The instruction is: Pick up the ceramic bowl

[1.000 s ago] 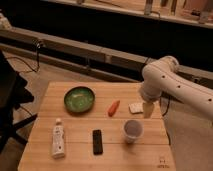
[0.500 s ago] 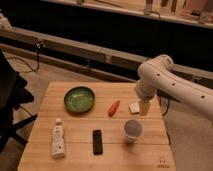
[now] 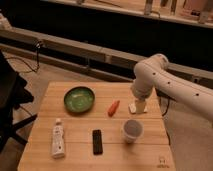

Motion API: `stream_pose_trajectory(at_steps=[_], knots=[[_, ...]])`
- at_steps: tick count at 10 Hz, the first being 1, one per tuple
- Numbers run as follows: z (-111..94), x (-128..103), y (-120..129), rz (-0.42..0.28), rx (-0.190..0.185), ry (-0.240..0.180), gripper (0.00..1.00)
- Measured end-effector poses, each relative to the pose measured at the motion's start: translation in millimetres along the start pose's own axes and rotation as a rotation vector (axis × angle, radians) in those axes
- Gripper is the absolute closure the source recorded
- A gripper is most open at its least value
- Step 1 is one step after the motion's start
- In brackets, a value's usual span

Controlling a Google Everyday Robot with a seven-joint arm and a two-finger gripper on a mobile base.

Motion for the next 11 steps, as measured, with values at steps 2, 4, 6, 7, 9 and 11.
stream_pose_trajectory(at_steps=[2,4,6,7,9,11], knots=[[1,-8,-4,-0.019,0.002,-0.007,0.2],[3,-11,-5,-0.033,0.007,-0.013,0.2],[5,-28,-13,-0.082,0.02,-0.022,0.2],[5,-33,-15,-0.093,0.022,-0.026,0.2],[6,-35,-17,-0.107,0.025,-0.029,0.2],[8,-47,-21,-0.142,0.033,-0.037,0.2]])
